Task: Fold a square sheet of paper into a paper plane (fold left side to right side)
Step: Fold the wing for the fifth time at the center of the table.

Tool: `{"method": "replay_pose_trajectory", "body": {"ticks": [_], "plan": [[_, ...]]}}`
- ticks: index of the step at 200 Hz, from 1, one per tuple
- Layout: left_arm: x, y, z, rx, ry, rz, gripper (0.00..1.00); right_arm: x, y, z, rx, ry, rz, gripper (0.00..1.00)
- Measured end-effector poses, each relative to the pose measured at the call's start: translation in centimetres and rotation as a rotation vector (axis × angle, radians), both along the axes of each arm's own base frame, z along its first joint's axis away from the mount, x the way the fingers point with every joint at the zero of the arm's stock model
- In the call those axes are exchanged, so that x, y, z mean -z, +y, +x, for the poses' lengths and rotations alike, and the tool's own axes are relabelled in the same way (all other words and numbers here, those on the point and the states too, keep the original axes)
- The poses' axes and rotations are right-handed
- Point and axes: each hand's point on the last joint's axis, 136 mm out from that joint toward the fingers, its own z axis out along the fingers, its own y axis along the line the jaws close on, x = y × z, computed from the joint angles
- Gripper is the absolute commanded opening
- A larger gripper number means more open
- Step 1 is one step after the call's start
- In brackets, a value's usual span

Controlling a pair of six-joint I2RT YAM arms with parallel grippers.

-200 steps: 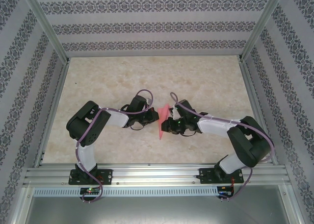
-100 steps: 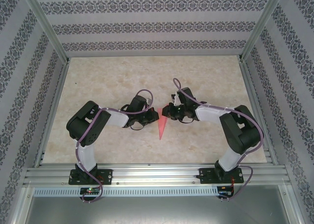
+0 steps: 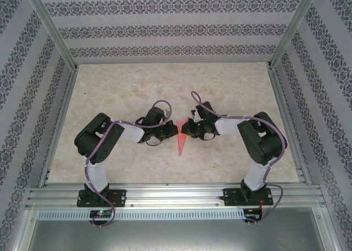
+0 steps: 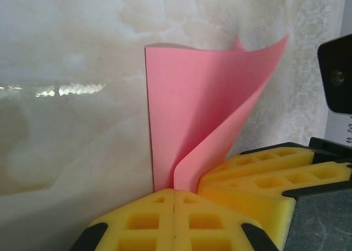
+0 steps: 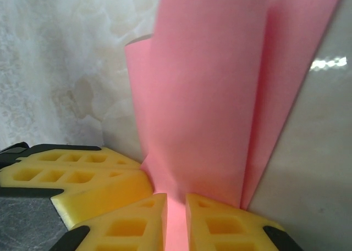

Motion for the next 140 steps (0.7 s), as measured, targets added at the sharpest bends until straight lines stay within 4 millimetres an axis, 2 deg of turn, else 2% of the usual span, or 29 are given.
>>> {"method": "replay_pose_trajectory", "body": {"ticks": [25,50,79,103,140], "plan": [[0.0,0.0,0.0,0.0,0.0,0.0,0.0,0.1,0.0,0.1,-0.001,0.001,-0.002,0.18],[0.0,0.0,0.0,0.0,-0.001,0.0,0.07,0.2,0.0,0.1,-0.001,0.01,-0.007,0.18],[-0.4,0.2,0.1,-0.005,-0.017,0.009,0.18,0.2,0.0,0.1,-0.001,0.017,-0.011,0.18],[-1.0,1.5,-0.4,-0.024,-0.035,0.053,0.29,0.3,0.0,0.1,-0.001,0.021,-0.013,0.18],[-3.3,3.1,-1.9,-0.044,-0.063,0.061,0.28,0.3,0.0,0.1,-0.001,0.022,-0.013,0.18]]}}
